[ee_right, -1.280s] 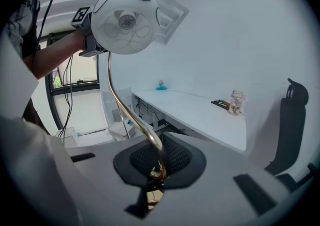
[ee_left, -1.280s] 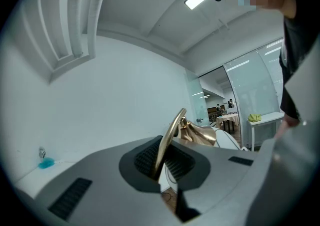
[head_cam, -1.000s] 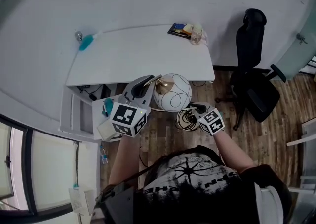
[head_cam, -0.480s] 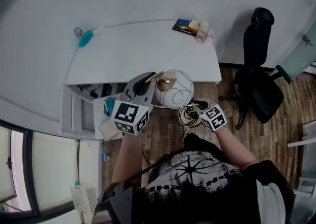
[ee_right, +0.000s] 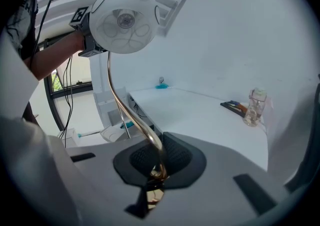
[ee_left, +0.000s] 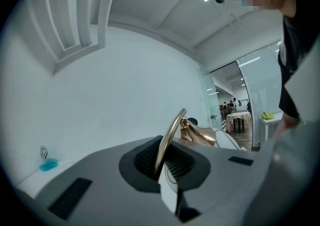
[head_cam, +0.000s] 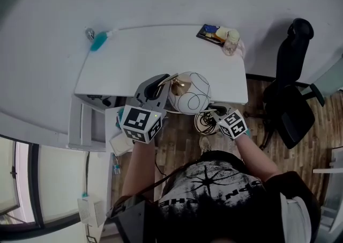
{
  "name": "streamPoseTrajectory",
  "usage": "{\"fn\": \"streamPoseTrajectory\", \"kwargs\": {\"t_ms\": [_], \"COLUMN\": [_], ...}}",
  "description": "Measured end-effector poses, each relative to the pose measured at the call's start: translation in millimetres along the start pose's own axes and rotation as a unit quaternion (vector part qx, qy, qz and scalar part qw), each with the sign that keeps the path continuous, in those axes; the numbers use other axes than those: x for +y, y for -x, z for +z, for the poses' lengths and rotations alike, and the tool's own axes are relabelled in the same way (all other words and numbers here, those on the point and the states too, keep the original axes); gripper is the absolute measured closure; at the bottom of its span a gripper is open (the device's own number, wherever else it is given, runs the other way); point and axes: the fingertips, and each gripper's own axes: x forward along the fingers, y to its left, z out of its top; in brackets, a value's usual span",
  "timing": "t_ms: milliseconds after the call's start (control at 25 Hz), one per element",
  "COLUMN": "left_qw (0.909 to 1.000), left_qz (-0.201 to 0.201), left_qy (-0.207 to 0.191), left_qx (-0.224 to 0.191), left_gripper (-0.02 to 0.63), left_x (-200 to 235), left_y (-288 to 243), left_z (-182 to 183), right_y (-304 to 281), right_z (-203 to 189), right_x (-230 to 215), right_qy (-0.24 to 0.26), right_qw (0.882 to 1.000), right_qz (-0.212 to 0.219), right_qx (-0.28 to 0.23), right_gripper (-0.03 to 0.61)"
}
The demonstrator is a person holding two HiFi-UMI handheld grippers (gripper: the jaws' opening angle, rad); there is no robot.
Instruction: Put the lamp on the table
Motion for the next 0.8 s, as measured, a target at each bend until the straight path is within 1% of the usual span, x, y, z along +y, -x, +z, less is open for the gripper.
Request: {"fn": "streamPoseTrajectory", "kwargs": {"t_ms": [200, 400, 800], "left_qw": [0.9998, 0.9995, 0.9990], "left_qz": [0.012, 0.020, 0.040], "left_qy": [-0.012, -0.024, -0.015], "left_qx": [0.010, 0.002, 0.013], "left_gripper": [0.598, 0.598, 0.598], "left_x": [17.7, 23.1, 39.0], "left_y": [-59.4, -76.4, -138.7], "left_z": [12.9, 12.3, 6.1], "right_y": [-22.2, -35.9, -62.9], "right_z": [20.9, 27.8, 37.6], "right_x": [-53.2, -77.0, -144.5], "right_qy": [-0.008, 0.000, 0.006], "right_qw": [1.000, 1.000, 0.999], "right_qz": [0.020, 0.025, 0.042], "right_qx": [-0.001, -0.014, -0.016], "right_gripper": [0.558, 0.557, 0.557]}}
